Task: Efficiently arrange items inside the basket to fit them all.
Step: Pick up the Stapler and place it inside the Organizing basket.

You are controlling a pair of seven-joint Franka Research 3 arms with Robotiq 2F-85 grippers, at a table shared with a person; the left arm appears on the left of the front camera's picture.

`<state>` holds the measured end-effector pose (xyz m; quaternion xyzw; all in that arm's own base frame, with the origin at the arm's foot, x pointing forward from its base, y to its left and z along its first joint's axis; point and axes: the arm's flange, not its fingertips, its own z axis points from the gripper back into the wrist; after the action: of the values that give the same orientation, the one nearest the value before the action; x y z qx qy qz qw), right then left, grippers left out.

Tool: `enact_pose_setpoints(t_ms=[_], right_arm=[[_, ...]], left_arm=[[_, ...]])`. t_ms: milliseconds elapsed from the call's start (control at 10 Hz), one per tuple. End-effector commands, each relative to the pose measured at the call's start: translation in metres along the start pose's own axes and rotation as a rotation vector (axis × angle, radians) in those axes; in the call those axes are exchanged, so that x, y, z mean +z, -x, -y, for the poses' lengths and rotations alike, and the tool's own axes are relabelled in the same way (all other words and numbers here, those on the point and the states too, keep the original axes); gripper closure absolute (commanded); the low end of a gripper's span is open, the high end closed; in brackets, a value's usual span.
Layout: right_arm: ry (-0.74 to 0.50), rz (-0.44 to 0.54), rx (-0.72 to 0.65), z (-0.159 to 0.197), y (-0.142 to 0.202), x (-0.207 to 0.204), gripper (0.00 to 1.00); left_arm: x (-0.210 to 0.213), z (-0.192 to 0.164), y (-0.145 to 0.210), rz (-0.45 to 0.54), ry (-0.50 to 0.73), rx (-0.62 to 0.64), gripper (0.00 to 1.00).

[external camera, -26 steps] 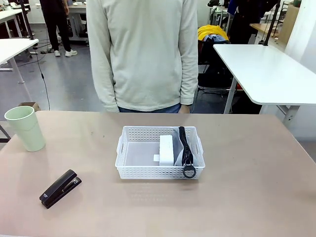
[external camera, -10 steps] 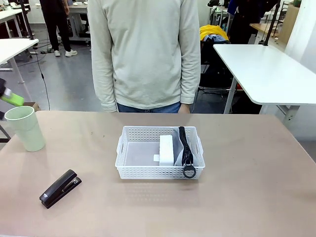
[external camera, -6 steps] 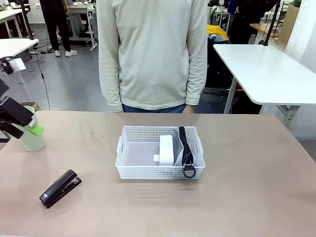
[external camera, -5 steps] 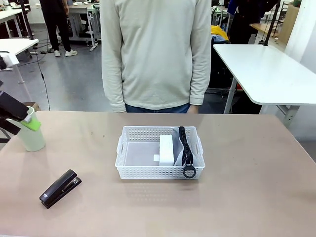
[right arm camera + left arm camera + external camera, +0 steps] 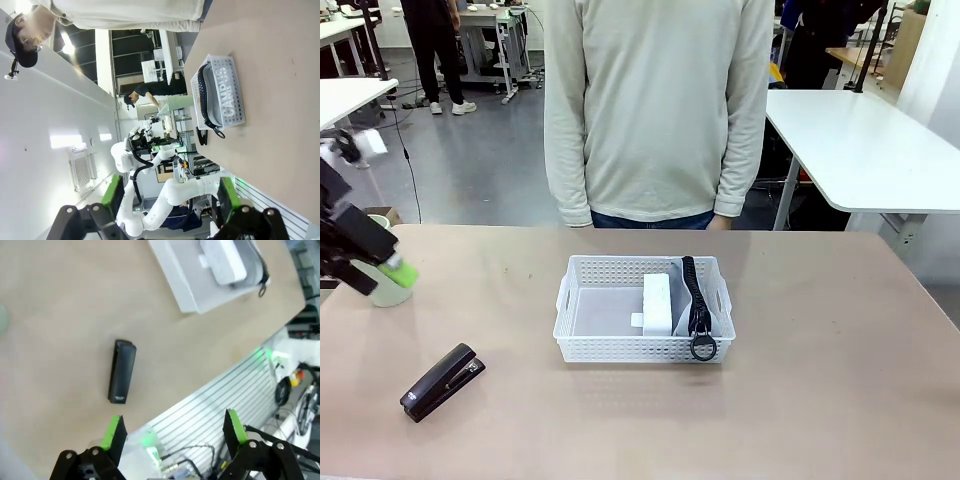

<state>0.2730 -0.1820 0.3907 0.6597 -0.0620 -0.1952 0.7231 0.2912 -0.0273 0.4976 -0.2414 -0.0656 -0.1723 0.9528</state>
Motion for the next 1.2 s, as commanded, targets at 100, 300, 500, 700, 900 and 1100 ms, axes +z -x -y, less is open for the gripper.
enact_pose_setpoints(t_ms=[100,300,500,700,900,1100], right_arm=[[-0.018,0.001,0.024,-0.002,0.001,0.001,0.0],[-0.018,0.001,0.024,-0.002,0.001,0.001,0.0],[-0.018,0.001,0.024,-0.002,0.001,0.001,0.0],[-0.018,0.001,0.024,-0.002,0.001,0.001,0.0],[-0.018,0.001,0.024,-0.002,0.001,0.001,0.0],[-0.018,0.001,0.024,-0.002,0.001,0.001,0.0]], left_arm=[[-0.051,0.025,0.022,-0.122,-0.179,0.072,0.0],[-0.085,0.031,0.026,-0.194,-0.273,0.108,0.0],[-0.118,0.026,0.028,-0.245,-0.364,0.146,0.0],[-0.146,0.019,0.028,-0.262,-0.4,0.175,0.0],[-0.166,-0.001,0.025,-0.201,-0.438,0.251,0.0],[-0.173,-0.015,0.025,-0.186,-0.459,0.23,0.0]])
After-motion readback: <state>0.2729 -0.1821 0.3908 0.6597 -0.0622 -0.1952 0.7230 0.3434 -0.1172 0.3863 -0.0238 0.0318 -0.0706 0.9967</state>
